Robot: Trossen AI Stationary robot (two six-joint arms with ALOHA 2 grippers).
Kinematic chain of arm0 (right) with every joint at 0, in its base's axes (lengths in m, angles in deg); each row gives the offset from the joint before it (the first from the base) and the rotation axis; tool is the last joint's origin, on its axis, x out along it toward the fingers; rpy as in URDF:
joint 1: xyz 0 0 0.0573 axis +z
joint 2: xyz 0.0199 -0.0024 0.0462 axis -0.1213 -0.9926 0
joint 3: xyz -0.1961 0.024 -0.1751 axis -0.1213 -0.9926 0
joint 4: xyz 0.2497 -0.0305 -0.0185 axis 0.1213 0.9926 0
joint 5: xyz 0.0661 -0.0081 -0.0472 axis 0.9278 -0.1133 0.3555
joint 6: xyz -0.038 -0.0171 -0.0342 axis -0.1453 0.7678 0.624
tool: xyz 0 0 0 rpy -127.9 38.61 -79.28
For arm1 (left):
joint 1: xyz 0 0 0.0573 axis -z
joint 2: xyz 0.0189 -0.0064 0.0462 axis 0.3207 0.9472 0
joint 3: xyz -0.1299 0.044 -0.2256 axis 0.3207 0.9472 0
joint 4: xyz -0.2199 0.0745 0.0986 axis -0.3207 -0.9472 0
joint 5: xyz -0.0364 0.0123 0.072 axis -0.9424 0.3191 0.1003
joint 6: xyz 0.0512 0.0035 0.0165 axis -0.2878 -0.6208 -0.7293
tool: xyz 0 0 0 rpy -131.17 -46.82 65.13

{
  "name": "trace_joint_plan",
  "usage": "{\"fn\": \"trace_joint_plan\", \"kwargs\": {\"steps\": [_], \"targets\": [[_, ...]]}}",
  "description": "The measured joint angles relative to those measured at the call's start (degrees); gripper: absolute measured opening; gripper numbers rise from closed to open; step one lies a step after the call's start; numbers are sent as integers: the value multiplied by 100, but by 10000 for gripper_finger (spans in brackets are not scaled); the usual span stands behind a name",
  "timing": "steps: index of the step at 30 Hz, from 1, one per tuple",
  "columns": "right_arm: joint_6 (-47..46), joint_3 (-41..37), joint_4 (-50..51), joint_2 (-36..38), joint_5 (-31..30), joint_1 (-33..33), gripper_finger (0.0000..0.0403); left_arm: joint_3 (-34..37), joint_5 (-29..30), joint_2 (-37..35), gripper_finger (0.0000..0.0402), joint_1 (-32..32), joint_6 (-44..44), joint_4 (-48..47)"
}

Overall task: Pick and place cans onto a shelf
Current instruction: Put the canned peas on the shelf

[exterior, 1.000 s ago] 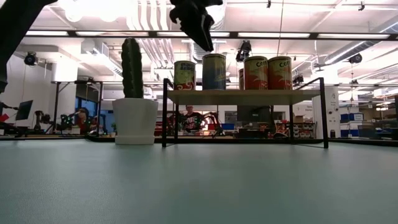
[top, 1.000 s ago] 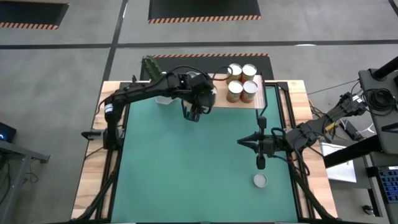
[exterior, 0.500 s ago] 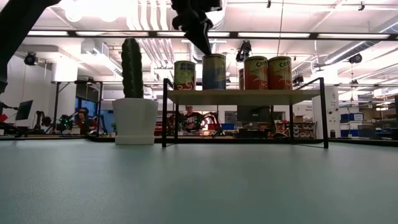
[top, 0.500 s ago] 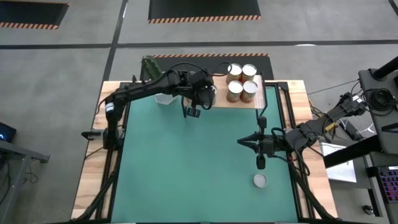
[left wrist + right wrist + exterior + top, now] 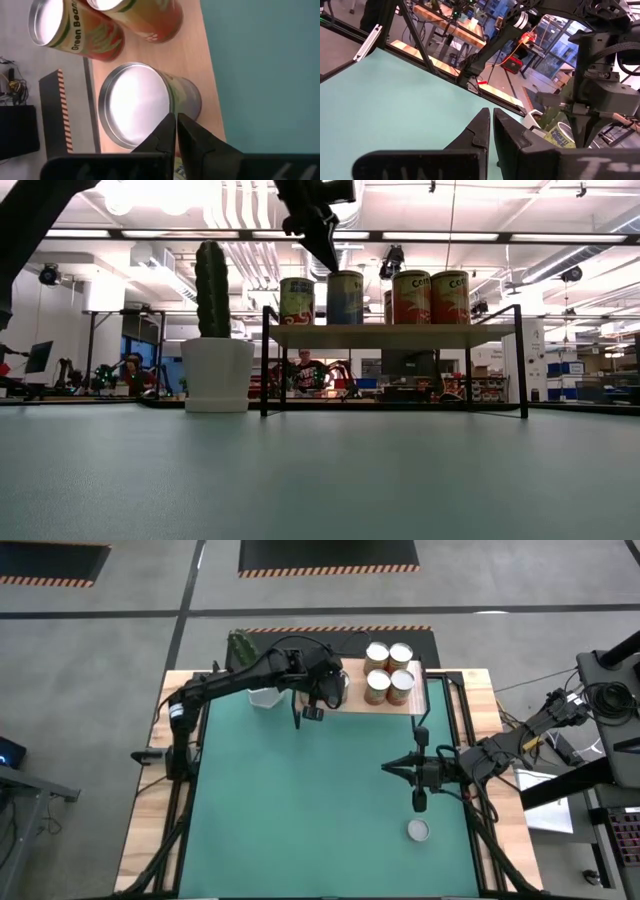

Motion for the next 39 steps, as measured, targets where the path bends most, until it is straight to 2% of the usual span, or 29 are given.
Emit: {"fn": "trace_joint_plan", "kwargs": {"steps": [8,16,30,36,39], "targets": [[-2,2,1,0,-4,0,13,-79,3,0,0,-23,13,272],[-2,2,1,0,-4,0,13,-120,2,42,0,-143,112,1127],[-11,9,51,0,-116,0,13,-111,-25,390,0,-205,61,1056],[-9,9,52,0,-116,0,13,-111,-518,402,0,-208,18,1051],[-9,9,52,0,-116,0,13,-111,-548,402,0,-205,18,1054]]}}
